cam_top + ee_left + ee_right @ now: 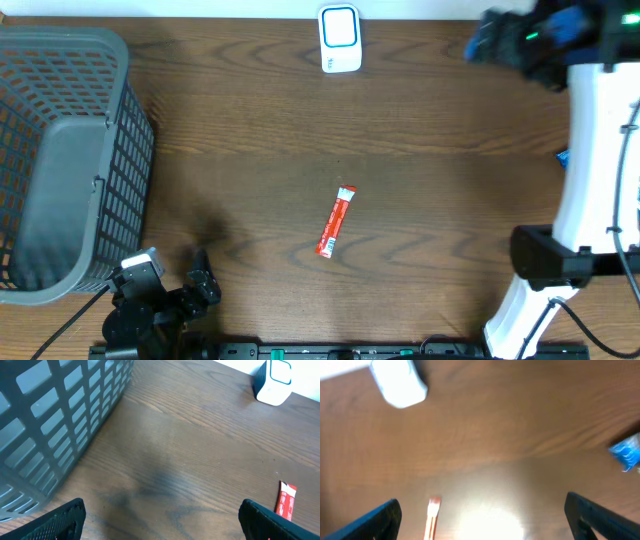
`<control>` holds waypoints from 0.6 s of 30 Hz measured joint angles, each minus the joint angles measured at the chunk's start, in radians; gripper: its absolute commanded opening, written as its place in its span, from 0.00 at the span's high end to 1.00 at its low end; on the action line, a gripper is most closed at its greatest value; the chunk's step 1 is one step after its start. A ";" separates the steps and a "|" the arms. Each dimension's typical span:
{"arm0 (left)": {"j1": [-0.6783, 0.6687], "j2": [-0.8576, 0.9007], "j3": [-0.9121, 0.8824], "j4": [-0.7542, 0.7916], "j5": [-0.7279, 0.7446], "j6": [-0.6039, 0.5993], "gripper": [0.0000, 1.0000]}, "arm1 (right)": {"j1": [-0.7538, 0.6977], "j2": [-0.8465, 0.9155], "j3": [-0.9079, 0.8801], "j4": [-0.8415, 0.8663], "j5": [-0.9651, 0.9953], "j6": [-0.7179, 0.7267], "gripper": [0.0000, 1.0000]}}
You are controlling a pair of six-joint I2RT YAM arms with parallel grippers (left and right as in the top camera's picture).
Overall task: Scan the item barcode
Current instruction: 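Carry the Oreo packet to the right table edge and release, then lower the right gripper onto the red Nescafe stick and grasp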
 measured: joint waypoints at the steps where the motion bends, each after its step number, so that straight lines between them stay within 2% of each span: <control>1: 0.000 0.000 0.000 0.001 0.000 0.000 0.02 | 0.038 0.006 -0.013 -0.016 -0.012 0.000 0.01; 6: 0.000 0.000 0.000 0.000 0.000 0.000 0.02 | 0.211 0.036 -0.149 -0.012 -0.088 0.000 0.01; 10: 0.000 0.000 0.000 0.000 0.000 0.000 0.02 | 0.360 0.053 -0.311 -0.001 -0.127 0.013 0.05; 16: 0.000 0.000 0.000 0.000 0.000 0.000 0.02 | 0.508 0.055 -0.558 0.086 -0.155 0.185 0.07; 18: 0.000 0.000 0.000 0.000 0.000 0.000 0.02 | 0.542 0.055 -0.634 0.134 -0.159 0.238 0.12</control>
